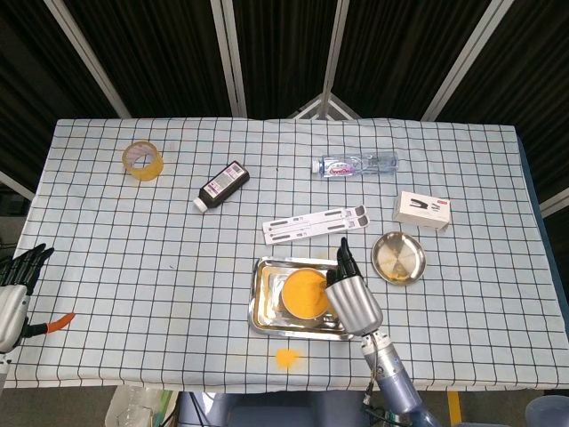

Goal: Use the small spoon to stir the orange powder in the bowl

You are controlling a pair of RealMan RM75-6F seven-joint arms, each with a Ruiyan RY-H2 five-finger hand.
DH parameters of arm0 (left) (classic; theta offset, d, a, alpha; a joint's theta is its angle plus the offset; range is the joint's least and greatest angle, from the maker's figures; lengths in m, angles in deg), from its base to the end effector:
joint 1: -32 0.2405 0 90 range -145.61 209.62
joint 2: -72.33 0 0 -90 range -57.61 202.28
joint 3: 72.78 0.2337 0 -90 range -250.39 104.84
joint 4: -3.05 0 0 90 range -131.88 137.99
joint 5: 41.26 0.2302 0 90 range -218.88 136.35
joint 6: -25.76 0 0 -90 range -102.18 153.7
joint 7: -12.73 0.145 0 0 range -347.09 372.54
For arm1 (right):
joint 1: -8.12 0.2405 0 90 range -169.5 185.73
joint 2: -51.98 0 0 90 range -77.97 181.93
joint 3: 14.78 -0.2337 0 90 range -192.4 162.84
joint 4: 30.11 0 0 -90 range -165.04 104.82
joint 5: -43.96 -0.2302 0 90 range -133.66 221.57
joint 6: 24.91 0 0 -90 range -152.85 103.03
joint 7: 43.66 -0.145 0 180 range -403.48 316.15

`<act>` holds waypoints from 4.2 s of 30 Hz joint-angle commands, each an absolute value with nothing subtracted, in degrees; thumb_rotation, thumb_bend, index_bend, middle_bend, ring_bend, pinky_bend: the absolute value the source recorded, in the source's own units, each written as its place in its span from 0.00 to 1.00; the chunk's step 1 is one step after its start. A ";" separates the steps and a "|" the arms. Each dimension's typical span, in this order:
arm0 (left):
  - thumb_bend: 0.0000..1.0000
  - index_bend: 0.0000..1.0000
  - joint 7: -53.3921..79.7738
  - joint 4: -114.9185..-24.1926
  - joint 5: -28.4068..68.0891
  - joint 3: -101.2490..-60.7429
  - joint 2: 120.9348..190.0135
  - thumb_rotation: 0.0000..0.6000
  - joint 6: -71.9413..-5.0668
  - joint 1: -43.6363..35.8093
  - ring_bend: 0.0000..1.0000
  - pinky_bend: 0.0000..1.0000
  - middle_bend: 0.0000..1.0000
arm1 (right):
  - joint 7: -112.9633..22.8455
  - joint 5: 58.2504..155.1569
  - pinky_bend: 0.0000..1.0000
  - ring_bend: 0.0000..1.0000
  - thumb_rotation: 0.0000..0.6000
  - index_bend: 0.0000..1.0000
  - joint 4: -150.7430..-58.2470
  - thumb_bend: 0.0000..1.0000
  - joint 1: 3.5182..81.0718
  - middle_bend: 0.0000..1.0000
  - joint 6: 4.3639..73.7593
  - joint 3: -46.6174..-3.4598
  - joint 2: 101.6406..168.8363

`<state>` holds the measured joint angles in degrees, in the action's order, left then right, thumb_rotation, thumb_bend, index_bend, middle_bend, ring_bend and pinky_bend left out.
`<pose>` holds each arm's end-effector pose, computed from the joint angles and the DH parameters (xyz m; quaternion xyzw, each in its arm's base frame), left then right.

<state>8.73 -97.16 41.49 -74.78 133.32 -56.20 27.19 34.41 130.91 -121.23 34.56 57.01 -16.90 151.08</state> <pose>-0.2860 0.1757 0.1270 -0.5615 -0.4644 -0.4021 0.5544 -0.1064 -0.2233 -0.0390 0.7453 0.0146 0.2651 0.6116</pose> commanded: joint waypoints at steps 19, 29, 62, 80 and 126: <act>0.00 0.00 8.64 -97.12 41.62 -74.75 133.30 1.00 -56.26 27.20 0.00 0.00 0.00 | 33.04 134.56 0.00 0.21 1.00 0.66 -118.22 0.61 32.88 0.57 55.94 -16.24 153.58; 0.00 0.00 8.65 -97.15 41.59 -74.76 133.30 1.00 -56.23 27.19 0.00 0.00 0.00 | 31.98 135.21 0.00 0.21 1.00 0.66 -119.83 0.61 31.72 0.57 55.83 -16.05 154.59; 0.00 0.00 8.76 -97.28 41.25 -74.85 133.30 1.00 -56.15 27.20 0.00 0.00 0.00 | 33.71 137.55 0.00 0.22 1.00 0.66 -121.57 0.61 30.77 0.57 54.08 -17.77 154.80; 0.00 0.00 8.83 -97.25 41.13 -74.90 133.30 1.00 -56.10 27.18 0.00 0.00 0.00 | 31.23 137.85 0.00 0.22 1.00 0.66 -116.59 0.61 29.78 0.57 53.56 -17.74 156.29; 0.00 0.00 8.88 -97.40 41.15 -74.87 133.30 1.00 -56.09 27.20 0.00 0.00 0.00 | 33.95 141.57 0.00 0.26 1.00 0.70 -118.84 0.63 30.03 0.62 52.47 -17.62 154.32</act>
